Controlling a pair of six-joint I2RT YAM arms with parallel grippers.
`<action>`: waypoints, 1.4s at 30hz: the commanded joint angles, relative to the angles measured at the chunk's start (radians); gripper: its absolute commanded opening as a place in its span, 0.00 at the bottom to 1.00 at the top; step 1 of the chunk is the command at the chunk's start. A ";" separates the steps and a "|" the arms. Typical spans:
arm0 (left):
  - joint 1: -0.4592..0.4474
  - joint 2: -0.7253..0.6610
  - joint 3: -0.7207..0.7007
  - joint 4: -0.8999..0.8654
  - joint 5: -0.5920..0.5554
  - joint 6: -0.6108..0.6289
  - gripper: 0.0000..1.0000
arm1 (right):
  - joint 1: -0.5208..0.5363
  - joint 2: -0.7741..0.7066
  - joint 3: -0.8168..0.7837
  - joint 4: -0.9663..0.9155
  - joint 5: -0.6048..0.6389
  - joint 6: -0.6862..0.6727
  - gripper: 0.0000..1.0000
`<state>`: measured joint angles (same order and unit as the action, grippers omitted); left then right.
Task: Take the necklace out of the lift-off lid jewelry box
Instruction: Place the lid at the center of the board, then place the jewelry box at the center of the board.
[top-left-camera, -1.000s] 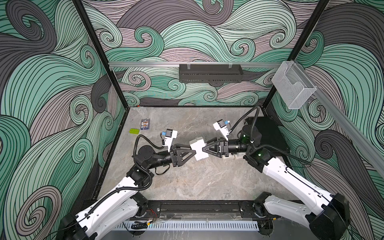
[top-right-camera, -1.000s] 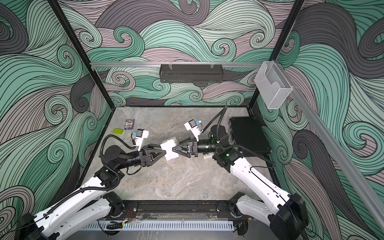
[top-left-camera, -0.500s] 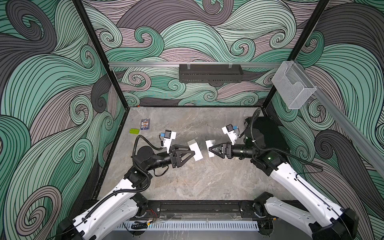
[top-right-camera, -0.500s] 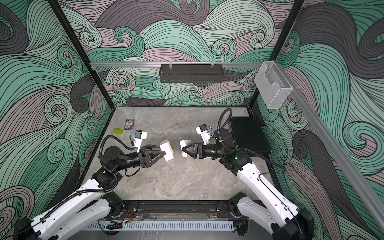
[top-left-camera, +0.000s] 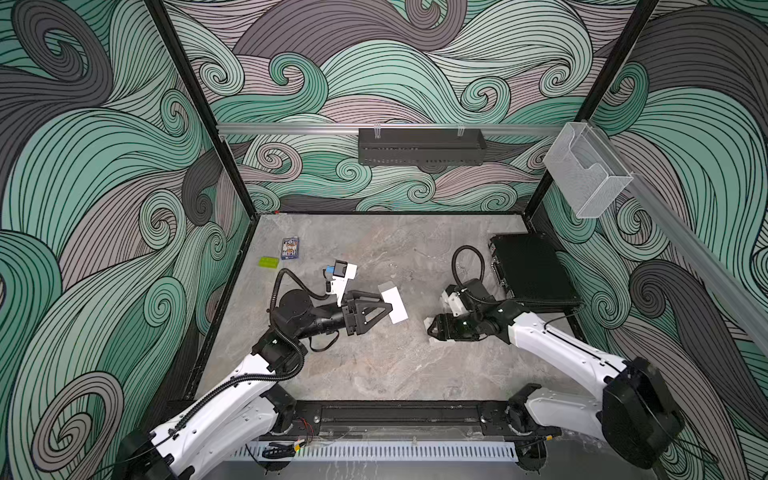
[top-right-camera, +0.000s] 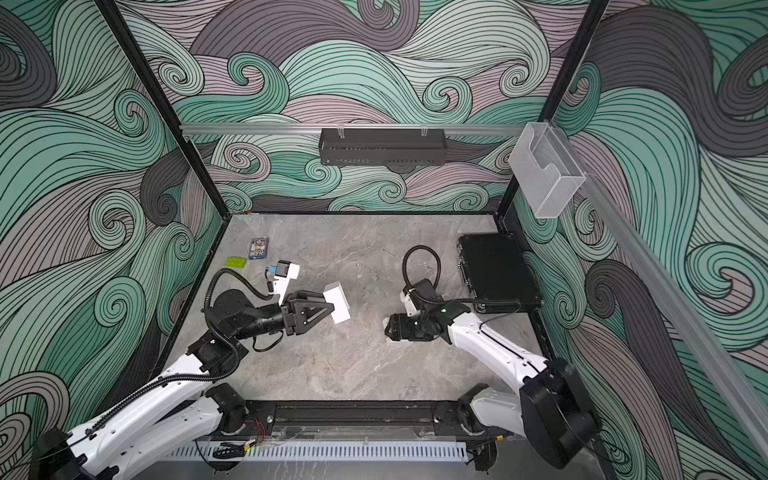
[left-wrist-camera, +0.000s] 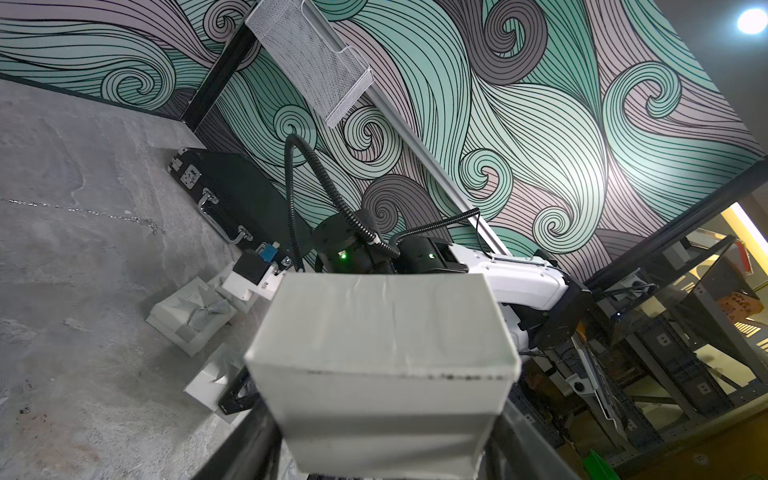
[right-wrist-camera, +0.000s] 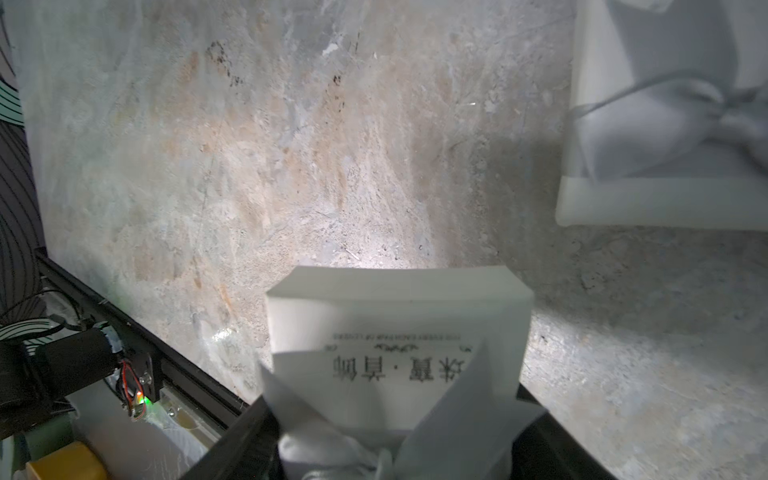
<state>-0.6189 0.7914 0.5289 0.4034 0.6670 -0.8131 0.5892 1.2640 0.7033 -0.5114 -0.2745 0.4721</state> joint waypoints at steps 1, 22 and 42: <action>-0.002 0.009 0.021 0.025 0.028 0.020 0.65 | 0.039 0.066 0.025 -0.006 0.105 -0.010 0.77; 0.001 0.058 0.016 0.207 0.269 0.024 0.65 | 0.049 -0.166 0.129 0.112 -0.327 -0.004 0.68; 0.001 0.073 0.042 0.237 0.344 0.057 0.63 | 0.029 -0.360 0.115 0.522 -0.670 0.225 0.37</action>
<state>-0.6186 0.8551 0.5282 0.6106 0.9852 -0.7841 0.6132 0.9100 0.8227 -0.0757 -0.8944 0.6701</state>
